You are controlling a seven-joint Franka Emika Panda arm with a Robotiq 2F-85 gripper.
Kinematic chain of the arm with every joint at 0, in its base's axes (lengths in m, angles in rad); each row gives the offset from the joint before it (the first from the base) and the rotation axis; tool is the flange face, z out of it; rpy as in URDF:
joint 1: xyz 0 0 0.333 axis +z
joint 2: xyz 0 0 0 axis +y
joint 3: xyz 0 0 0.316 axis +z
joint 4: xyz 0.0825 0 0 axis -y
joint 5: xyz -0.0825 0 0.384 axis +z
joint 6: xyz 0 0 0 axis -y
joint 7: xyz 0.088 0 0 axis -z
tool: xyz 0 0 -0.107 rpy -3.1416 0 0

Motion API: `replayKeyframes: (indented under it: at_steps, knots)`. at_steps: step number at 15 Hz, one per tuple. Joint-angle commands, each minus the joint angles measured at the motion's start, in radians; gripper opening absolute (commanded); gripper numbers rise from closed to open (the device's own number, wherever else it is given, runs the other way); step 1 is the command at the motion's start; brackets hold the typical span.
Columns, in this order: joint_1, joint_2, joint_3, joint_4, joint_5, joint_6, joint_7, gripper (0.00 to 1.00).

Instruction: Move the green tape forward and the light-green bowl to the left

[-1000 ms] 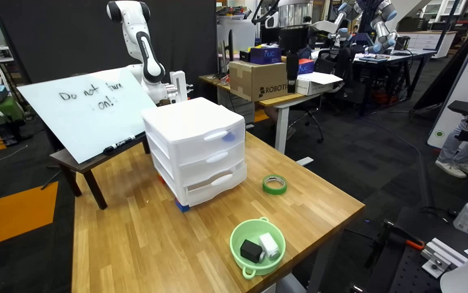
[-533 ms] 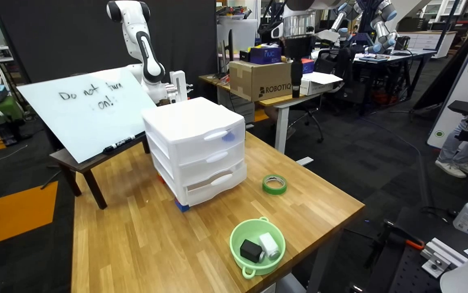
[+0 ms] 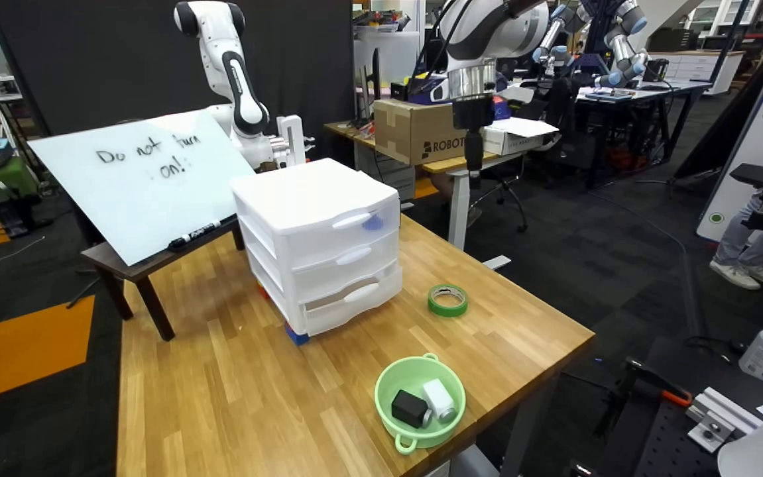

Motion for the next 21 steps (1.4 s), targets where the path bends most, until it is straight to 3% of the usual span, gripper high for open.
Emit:
replayKeyframes:
  at_steps: [1, 14, 21]
  knots:
    - [-0.029, 0.038, 0.022, 0.03, 0.018, -0.038, -0.022, 1.0]
    - [-0.037, 0.049, 0.024, 0.015, -0.005, -0.022, 0.003, 1.0]
    - [-0.07, 0.093, 0.013, 0.092, 0.012, -0.034, 0.033, 1.0]
